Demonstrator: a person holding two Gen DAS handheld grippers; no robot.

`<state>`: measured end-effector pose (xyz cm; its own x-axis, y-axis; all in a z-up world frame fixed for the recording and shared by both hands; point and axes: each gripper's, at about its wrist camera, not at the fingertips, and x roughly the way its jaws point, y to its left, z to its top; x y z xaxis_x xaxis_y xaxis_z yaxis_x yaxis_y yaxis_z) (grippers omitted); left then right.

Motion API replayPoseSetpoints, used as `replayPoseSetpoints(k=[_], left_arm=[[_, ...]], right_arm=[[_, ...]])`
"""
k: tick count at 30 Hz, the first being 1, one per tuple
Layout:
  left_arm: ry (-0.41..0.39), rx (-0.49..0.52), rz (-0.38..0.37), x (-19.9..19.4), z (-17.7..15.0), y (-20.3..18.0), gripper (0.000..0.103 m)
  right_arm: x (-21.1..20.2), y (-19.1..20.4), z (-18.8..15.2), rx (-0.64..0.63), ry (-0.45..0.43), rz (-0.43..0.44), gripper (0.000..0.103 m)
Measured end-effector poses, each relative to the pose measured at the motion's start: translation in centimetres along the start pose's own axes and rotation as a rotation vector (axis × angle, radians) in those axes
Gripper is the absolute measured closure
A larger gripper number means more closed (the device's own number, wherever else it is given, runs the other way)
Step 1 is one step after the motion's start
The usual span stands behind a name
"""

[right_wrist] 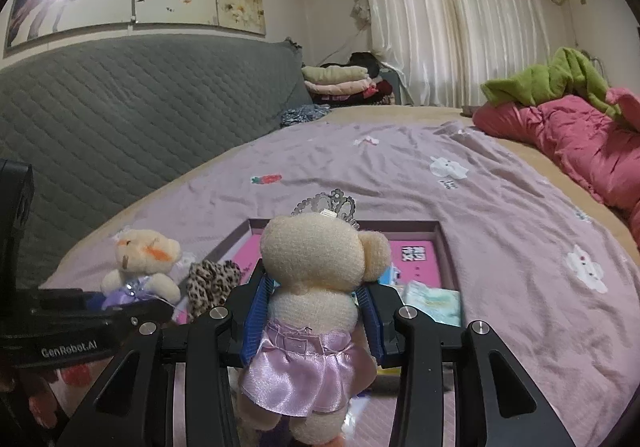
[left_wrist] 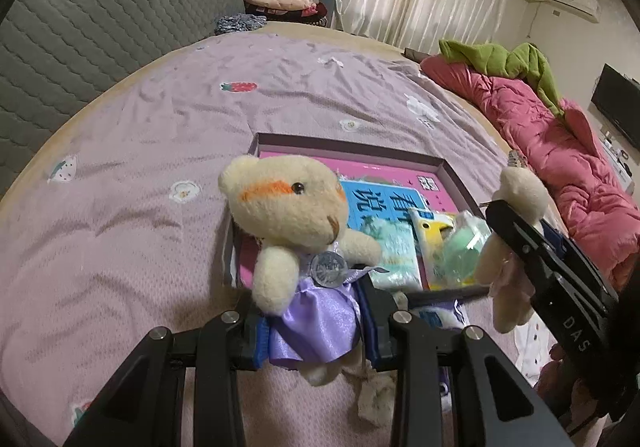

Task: Organize soft objects
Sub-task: 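Lift the purple-dress bear with the left gripper while the right carries the pink-dress bear over the box, then lower both bears into the box and open the left gripper while the right opens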

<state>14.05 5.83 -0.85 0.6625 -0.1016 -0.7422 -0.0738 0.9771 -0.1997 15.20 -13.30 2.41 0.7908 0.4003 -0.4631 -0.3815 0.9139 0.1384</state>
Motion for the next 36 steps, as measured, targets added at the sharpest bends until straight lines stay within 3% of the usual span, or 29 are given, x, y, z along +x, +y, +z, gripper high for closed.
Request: replayPoseSetpoints(k=[24,31,36], left_arm=[[0.005,0.016,0.029,3.2,3.2,0.8,0.067],[0.028,0.021,0.035,4.8,3.2,0.7,0.067],[0.06,0.022,0.044,6.5,2.8,0.7,0.067]], right_arm=[[3.4,0.1,1.9,-0.06,-0.054,0.029,0.06],[4.9,-0.2,1.6,-0.06,-0.019,0.045,0.06],[6.8,0.4,0.6,-0.096,0.062,0.047,0.06]])
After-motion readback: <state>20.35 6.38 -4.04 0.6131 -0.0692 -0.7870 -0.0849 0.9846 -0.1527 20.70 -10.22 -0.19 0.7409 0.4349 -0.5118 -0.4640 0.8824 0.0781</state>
